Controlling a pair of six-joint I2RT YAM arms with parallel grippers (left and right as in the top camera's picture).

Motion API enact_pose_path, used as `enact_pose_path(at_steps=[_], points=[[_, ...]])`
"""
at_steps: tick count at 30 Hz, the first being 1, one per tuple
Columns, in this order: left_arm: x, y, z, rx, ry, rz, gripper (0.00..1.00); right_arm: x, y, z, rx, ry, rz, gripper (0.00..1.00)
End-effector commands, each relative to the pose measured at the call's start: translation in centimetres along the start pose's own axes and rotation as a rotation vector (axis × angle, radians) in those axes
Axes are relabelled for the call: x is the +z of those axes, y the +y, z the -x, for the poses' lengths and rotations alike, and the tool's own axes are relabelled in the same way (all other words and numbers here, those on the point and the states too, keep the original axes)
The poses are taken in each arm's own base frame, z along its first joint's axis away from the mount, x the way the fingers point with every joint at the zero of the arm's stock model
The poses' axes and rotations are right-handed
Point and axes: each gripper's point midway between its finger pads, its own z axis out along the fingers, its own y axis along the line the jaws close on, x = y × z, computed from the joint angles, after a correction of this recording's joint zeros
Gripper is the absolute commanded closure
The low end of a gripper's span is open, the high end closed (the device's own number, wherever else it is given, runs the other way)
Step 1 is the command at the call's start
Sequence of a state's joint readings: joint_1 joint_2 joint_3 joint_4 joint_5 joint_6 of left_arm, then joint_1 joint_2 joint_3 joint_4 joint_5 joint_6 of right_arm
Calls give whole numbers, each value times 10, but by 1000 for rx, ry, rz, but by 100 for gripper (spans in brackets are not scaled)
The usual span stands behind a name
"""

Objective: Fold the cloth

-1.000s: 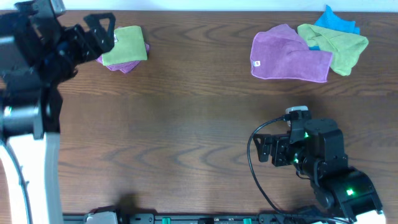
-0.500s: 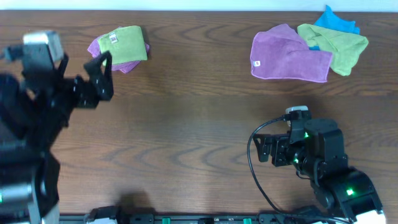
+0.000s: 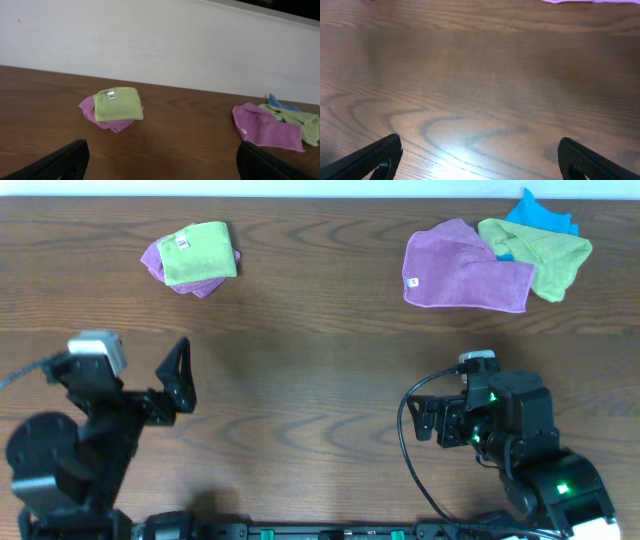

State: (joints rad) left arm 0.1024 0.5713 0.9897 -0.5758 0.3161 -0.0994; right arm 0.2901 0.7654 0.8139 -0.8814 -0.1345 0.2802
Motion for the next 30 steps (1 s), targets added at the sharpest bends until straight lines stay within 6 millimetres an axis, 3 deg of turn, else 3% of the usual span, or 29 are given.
enact_pose_path(at_steps=[1, 9, 18, 30], points=[[-6, 6, -18, 21, -11, 29, 5, 1, -3, -1, -1, 4, -11, 1], [-16, 13, -67, 88, -22, 34, 5, 1, -3, -1, -1, 4, -11, 1], [-11, 43, -119, 90, -3, 149, 5, 1, -3, -1, -1, 4, -11, 1], [-17, 79, -159, 87, 79, 329, 5, 1, -3, -1, -1, 4, -11, 1]])
